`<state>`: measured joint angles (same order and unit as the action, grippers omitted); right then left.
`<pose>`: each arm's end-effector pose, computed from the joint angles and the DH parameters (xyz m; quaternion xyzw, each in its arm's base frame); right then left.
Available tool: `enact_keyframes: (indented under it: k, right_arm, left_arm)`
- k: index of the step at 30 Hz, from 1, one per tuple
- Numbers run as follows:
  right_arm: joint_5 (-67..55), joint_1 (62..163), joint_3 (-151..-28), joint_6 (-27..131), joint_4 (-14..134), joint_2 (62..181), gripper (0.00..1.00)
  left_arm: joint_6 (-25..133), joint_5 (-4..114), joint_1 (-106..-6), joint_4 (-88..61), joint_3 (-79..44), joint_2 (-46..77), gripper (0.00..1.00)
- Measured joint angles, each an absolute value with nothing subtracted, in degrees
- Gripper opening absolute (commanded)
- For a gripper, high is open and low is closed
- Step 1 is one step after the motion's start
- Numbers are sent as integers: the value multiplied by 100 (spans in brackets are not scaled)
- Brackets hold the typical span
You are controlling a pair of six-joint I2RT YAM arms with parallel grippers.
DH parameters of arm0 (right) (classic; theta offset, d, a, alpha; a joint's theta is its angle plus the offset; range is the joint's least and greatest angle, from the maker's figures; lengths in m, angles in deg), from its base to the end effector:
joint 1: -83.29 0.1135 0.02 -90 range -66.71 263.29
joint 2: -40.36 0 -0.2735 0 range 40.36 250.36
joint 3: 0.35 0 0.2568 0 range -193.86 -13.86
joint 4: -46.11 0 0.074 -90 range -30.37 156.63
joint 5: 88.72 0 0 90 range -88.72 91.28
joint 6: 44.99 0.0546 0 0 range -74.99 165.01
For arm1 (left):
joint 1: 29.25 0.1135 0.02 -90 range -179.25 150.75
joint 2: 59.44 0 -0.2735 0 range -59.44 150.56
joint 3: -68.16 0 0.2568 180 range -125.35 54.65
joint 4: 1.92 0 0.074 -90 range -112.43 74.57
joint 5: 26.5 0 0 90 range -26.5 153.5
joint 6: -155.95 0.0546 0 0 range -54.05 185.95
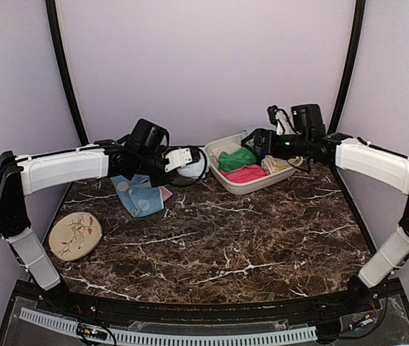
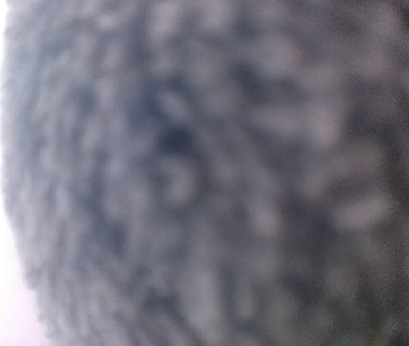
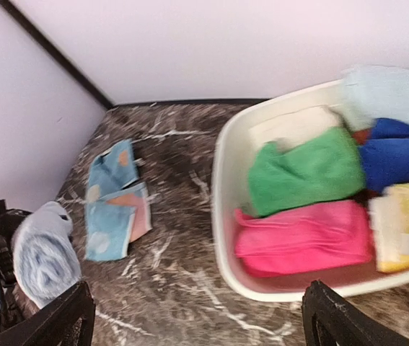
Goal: Roll the towels
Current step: Pass from the right arm to the left, then move the storage box to the center of the board.
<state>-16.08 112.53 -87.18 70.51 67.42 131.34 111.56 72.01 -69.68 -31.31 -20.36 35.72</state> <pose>0.3364 0.2070 0.3142 -0.1078 0.8328 0.3560 0.4100 0.3121 -0.2553 0.2809 0.5817 0.6727 0.0865 0.4491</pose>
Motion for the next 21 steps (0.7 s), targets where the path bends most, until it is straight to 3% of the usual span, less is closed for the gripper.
enact_keyframes:
  k: [4,10,15,21]
  right_arm:
    - [-343,10848,-8331,6839,7052,12430,100]
    - [825,10409,-8100,6570,7074,12616,95]
    - [1185,10199,-8137,6391,6952,13376,90]
    - [997,9511,-8187,6515,6834,13940,90]
  left_arm:
    - [10808,7411,-6878,-3225,-3299,4542,0]
    - [10504,7529,-6841,-3568,-4838,5913,0]
    - [10447,7586,-6843,-3649,-5187,6457,0]
    - [10434,7649,-6841,-3680,-5190,6614,0]
